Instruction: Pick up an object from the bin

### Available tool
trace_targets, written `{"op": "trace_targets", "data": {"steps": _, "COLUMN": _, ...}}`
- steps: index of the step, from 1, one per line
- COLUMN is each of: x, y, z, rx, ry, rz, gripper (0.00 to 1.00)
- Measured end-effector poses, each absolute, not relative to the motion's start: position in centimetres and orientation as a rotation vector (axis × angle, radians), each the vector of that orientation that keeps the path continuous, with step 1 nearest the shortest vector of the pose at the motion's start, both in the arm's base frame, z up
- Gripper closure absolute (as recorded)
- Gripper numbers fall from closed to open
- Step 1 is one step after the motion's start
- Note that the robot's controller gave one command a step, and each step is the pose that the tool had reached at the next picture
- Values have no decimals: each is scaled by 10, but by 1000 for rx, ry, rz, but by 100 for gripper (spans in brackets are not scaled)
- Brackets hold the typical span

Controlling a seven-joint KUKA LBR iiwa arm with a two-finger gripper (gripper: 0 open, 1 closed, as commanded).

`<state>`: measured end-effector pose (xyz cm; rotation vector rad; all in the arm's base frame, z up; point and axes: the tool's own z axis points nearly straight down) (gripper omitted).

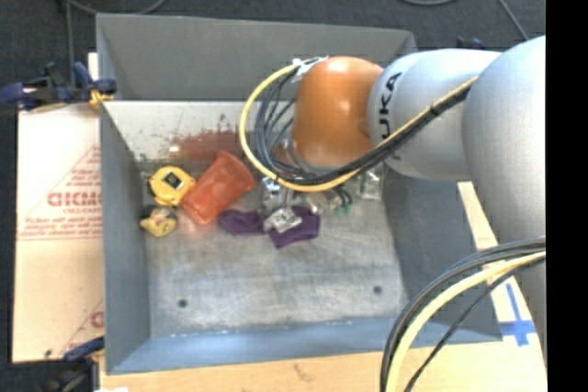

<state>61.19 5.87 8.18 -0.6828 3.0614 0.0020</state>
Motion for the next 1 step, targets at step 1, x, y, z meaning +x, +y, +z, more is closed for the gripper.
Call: {"op": "trace_targets", "data": {"steps": 1, "x": 626, "y": 52, "z": 227, "rx": -643, "ry": 3067, "rz": -2, "gripper": 100}}
